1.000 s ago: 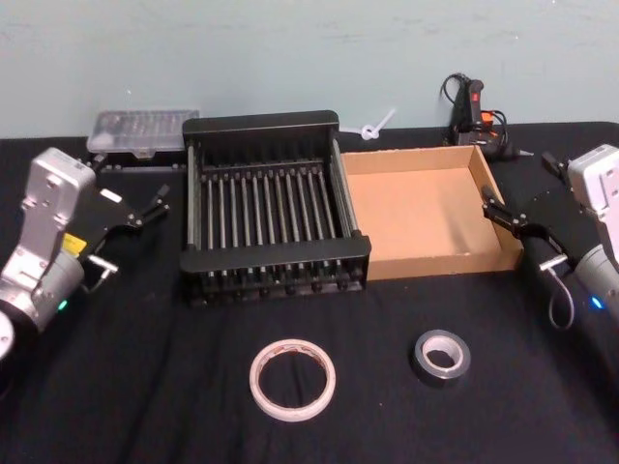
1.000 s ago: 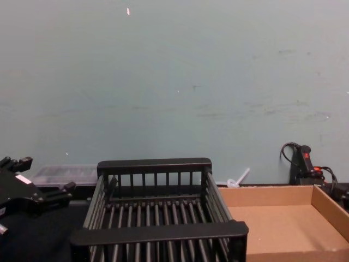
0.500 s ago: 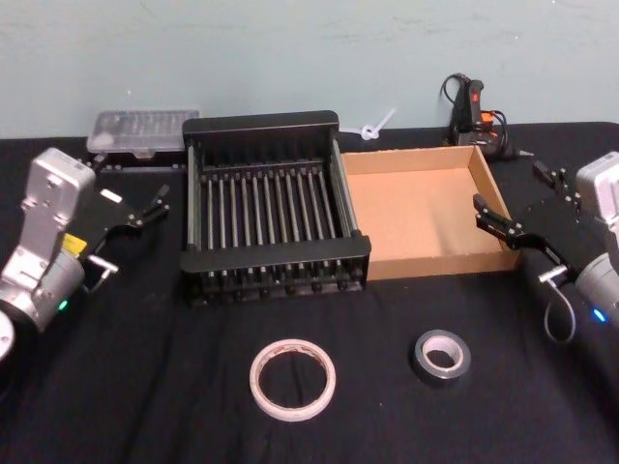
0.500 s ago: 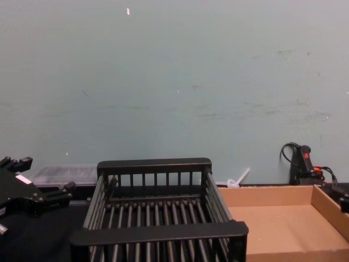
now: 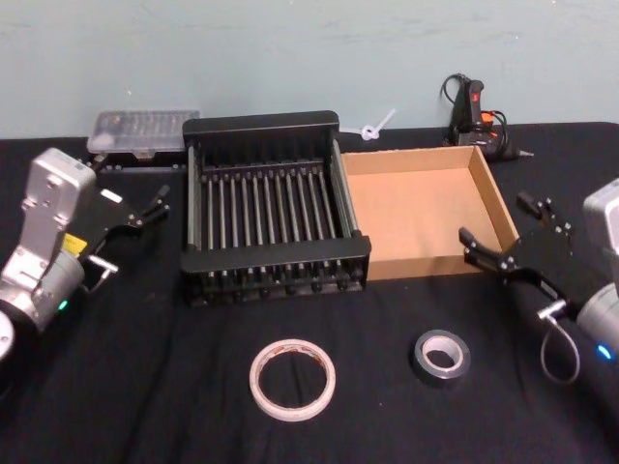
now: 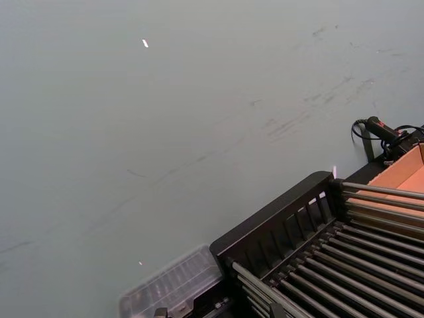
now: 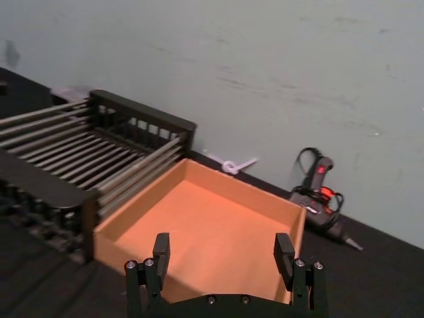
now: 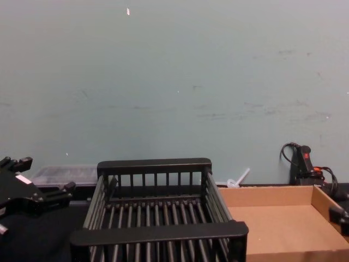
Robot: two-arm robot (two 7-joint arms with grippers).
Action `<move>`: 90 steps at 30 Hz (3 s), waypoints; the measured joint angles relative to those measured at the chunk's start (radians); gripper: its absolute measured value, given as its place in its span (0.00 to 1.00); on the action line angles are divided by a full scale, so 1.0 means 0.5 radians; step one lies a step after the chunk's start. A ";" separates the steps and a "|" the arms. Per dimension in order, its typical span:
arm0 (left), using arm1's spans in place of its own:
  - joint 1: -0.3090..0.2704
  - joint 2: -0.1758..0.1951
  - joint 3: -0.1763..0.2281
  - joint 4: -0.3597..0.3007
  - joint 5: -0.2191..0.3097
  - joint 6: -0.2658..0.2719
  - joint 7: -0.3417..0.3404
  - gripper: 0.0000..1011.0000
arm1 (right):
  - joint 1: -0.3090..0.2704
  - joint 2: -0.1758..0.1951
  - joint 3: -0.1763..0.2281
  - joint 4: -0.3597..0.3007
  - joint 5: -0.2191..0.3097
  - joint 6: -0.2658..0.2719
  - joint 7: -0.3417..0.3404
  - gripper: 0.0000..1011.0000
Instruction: Pick up the white tape and place it into the black box , Pick up the silver tape and place it into the brown box.
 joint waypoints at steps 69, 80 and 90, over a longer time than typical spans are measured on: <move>0.000 0.000 0.000 0.000 0.000 0.000 0.000 0.99 | -0.207 0.067 0.112 -0.272 0.050 0.911 0.509 0.99; 0.000 0.000 0.000 0.000 0.000 0.000 0.000 0.99 | -0.176 0.043 0.099 -0.243 0.021 0.921 0.524 0.99; 0.000 0.000 0.000 0.000 0.000 0.000 0.000 0.99 | -0.179 0.044 0.101 -0.245 0.023 0.920 0.522 0.97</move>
